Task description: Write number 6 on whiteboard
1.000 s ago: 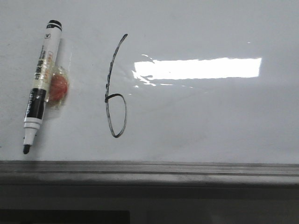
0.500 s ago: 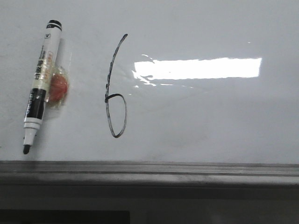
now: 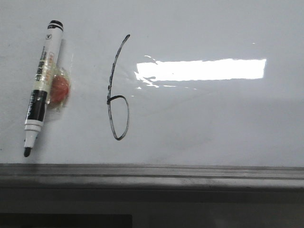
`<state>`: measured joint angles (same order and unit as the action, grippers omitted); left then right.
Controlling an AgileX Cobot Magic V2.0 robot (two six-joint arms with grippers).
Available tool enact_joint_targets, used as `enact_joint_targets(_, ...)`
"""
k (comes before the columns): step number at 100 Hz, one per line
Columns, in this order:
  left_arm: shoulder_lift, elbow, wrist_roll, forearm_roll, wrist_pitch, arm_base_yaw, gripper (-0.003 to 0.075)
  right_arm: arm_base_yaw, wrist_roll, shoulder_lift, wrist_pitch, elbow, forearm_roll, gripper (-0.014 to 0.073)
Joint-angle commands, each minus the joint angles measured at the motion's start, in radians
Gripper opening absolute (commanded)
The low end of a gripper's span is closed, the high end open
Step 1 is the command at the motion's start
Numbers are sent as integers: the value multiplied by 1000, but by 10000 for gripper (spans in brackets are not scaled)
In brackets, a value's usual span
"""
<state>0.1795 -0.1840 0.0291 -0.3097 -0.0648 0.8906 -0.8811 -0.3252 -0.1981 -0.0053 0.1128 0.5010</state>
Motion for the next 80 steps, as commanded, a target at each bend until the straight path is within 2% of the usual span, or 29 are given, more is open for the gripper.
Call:
enact_joint_targets(1,10,-28,2,1,76,7,-19,6,-8,-7,-74,28,-2,-70)
enact_joint_targets(36,10,-23,2,1,112,5,-19,6,-8,-7,-74,28,-2,-70)
enact_joint_targets(45,10,-14,2,75,115,-20,-19,6,-8,-7,-74,28,-2,-70)
enact_joint_targets(59,8,23,2,139,115,-148,-19,6,-8,-7,-74,28,-2,-71)
enact_joint_targets(80,-11,108,2,157,115,-462,-19,6,-8,-7,-74,28,-2,-71)
